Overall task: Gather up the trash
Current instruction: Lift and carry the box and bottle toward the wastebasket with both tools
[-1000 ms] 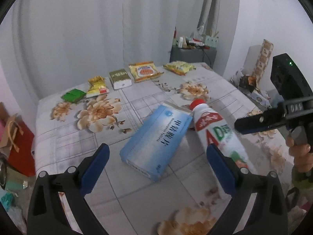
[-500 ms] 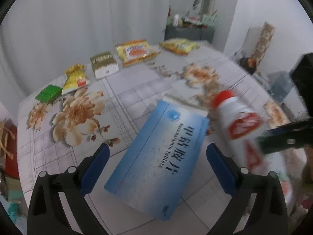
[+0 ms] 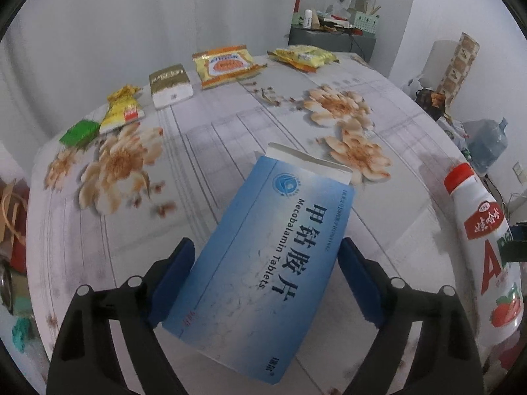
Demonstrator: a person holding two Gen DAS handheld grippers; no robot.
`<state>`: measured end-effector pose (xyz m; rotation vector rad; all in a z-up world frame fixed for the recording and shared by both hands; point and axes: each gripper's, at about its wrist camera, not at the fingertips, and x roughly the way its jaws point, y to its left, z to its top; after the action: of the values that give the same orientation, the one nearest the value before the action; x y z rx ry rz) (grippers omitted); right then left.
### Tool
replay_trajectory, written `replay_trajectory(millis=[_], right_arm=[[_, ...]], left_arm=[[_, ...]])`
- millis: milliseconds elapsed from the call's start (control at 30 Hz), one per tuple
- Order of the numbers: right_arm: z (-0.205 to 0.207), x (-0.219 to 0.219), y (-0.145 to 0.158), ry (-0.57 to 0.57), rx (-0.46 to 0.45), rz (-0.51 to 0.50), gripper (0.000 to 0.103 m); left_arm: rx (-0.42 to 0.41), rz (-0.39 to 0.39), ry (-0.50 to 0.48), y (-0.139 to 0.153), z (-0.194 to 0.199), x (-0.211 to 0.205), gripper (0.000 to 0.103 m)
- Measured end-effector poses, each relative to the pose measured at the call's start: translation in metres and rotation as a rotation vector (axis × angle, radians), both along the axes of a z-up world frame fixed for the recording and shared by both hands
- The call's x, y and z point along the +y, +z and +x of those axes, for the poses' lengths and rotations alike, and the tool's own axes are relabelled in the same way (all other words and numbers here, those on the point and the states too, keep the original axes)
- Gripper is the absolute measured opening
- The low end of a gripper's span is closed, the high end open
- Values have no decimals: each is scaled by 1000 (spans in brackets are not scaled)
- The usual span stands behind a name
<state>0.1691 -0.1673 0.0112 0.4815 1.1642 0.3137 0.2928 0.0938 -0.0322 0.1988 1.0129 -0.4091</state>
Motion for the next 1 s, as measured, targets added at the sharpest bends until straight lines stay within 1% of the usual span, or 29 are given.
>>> replay_trajectory(millis=[167, 300, 400, 467, 500, 567, 667, 733, 833, 1000], right_arm=[[-19, -7, 0, 7, -10, -35, 58], [-37, -10, 3, 8, -16, -91, 58], [-45, -12, 2, 9, -6, -84, 58], [-47, -15, 2, 5, 1, -76, 58], [-47, -16, 1, -1, 8, -68, 58], [-46, -18, 1, -8, 14, -57, 59], [-42, -20, 0, -25, 22, -36, 60], [-42, -21, -1, -32, 24, -28, 61], [-39, -22, -5, -42, 42, -27, 63], [-35, -24, -11, -57, 61, -14, 63]], left_arm=[[33, -51, 69, 3, -54, 3, 85], [50, -123, 125, 5, -100, 9, 85], [55, -138, 169, 5, -123, 11, 85], [66, -151, 190, 6, -130, 11, 87], [68, -160, 194, 6, -133, 11, 89], [61, -166, 185, 7, -135, 10, 92], [44, -119, 163, 4, -133, 4, 92], [50, -96, 137, 0, -132, -1, 92], [55, -83, 110, -3, -132, -6, 92], [41, -50, 96, -6, -132, -10, 92]])
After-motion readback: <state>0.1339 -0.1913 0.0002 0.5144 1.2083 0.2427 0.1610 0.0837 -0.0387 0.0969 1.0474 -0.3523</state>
